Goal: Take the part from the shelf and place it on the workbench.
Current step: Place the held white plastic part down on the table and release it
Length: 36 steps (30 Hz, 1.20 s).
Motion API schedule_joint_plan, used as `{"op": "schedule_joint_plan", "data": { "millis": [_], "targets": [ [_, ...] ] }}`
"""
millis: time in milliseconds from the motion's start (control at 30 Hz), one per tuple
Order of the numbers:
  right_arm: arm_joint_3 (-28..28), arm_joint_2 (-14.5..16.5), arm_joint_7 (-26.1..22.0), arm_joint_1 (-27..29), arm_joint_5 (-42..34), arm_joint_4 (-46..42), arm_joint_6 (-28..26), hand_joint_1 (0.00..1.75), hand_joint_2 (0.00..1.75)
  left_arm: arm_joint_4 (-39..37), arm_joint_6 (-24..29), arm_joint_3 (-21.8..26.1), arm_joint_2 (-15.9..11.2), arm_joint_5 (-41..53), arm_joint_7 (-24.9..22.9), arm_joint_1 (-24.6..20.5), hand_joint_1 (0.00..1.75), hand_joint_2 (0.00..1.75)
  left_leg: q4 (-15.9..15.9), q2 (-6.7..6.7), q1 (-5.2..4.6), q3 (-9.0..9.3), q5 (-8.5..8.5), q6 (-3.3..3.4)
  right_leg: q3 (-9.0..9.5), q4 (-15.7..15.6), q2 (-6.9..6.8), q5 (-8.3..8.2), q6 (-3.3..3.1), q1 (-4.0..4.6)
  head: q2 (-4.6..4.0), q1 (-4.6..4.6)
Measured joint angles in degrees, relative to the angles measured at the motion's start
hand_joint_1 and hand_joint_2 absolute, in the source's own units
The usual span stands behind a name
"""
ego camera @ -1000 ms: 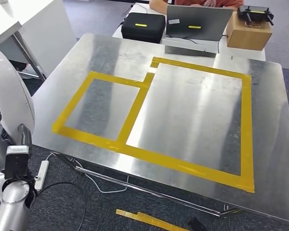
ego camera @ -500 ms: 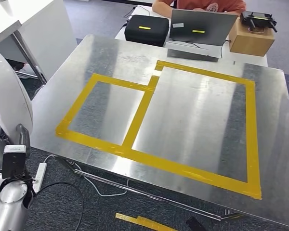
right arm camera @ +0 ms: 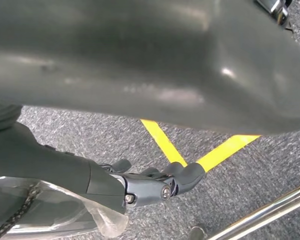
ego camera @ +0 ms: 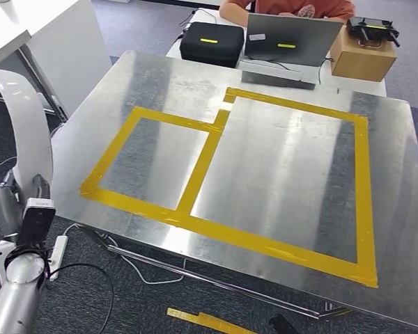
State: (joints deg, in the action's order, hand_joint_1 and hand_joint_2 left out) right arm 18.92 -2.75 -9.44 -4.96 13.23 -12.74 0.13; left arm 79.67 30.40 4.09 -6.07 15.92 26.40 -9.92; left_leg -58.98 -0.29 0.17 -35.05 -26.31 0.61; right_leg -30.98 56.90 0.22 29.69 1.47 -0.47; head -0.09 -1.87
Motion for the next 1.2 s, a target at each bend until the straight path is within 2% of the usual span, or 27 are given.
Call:
{"op": "schedule_joint_plan", "data": {
  "millis": [367,633,1200],
  "targets": [
    [-0.51,-0.16,-0.18,0.02,-0.02,0.0,0.44,0.0,0.0,-7.21,1.2,-3.43,-1.39,10.7,-5.11,-5.03,1.75,1.75,0.01,0.04,0.12,0.01,0.04,-0.04,-0.06,0.16,0.05,0.02,-0.02,0.14,0.0,0.0],
    [-0.84,-0.26,-0.18,0.02,-0.03,0.0,0.48,0.0,0.0,-10.06,1.44,-5.3,-2.08,14.14,-6.67,-7.03,1.75,1.75,0.01,0.08,0.13,0.01,0.04,-0.05,-0.07,0.17,0.09,0.02,-0.02,0.17,0.0,0.01],
    [-1.44,-0.31,-0.18,0.1,0.28,0.03,0.62,0.0,0.0,-19.02,1.2,-12.82,-3.62,34.6,-15.29,-13.9,1.75,1.75,0.01,0.09,0.13,0.01,0.05,-0.04,-0.07,0.17,0.12,0.01,-0.02,0.17,0.0,0.0]
  ]
}}
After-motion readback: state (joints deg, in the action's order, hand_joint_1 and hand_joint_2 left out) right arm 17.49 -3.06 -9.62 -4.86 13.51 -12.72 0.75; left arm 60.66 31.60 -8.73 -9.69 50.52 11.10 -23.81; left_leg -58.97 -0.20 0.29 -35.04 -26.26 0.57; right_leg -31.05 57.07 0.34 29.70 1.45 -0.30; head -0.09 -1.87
